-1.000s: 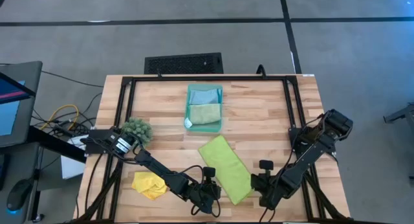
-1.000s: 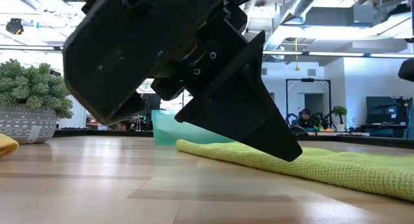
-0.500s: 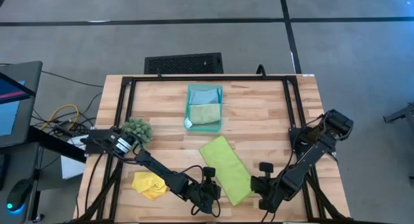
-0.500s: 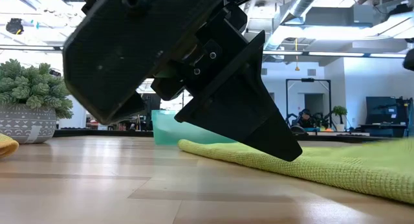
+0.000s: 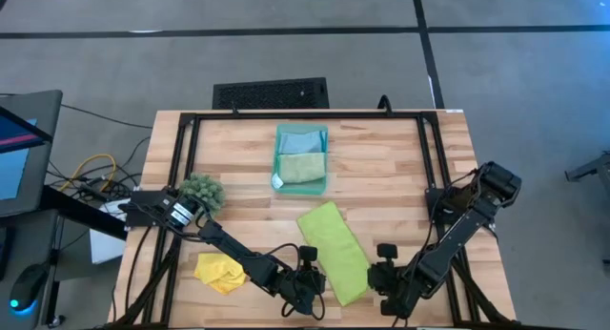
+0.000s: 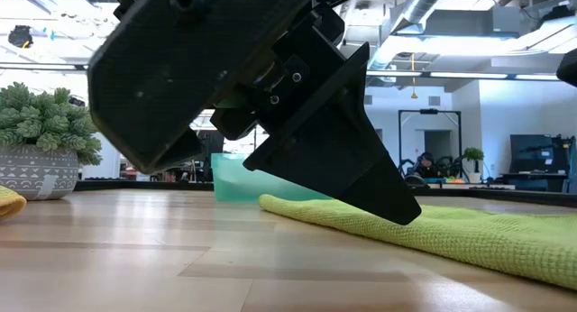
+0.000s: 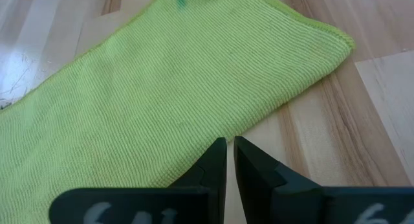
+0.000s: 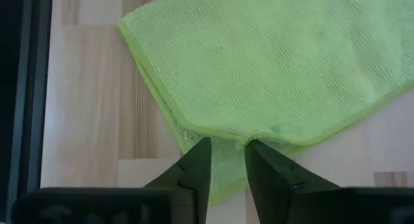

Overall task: Fold microfiber towels
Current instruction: Fold the light green microfiber cloth

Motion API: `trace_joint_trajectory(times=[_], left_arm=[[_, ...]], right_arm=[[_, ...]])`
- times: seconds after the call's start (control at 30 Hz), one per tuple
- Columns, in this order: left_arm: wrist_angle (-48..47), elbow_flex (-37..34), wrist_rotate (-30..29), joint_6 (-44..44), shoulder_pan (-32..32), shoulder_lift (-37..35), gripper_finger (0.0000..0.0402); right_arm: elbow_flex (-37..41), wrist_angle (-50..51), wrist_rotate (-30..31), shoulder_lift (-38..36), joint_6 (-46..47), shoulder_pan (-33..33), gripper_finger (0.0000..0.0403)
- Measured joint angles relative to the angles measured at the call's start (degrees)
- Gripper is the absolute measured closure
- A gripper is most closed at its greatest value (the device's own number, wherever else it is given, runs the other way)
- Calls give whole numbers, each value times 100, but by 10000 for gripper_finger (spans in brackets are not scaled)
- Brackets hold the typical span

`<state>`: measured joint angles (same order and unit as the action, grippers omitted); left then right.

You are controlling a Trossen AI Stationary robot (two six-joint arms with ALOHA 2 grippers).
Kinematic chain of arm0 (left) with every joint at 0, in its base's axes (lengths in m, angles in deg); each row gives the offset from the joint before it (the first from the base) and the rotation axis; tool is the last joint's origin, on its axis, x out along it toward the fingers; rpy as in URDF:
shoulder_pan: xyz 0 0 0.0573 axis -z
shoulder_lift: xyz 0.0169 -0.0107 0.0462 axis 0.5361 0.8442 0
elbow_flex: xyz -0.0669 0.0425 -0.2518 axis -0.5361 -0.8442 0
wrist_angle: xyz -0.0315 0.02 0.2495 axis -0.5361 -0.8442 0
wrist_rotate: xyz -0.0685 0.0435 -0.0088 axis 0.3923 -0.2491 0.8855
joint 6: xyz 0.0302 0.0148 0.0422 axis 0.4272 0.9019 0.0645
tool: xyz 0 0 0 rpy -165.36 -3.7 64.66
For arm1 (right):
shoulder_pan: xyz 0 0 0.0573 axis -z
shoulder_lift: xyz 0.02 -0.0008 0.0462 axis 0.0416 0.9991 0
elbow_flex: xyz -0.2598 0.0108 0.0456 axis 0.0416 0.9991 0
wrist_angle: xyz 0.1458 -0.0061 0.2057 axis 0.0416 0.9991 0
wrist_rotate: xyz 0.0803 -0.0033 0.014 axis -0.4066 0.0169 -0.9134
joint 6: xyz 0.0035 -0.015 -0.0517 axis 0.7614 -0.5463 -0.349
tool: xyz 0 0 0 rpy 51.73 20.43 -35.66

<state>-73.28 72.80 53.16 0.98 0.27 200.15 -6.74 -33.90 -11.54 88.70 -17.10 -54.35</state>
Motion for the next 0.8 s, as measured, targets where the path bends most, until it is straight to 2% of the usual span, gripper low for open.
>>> trace_joint_trajectory(times=[0.23, 0.8], left_arm=[[0, 0, 1, -1, 0, 0, 379], [-4, 0, 0, 0, 0, 0, 379]], right_arm=[[0, 16, 2, 0, -159, 159, 275], [0, 87, 0, 0, -311, 39, 308]])
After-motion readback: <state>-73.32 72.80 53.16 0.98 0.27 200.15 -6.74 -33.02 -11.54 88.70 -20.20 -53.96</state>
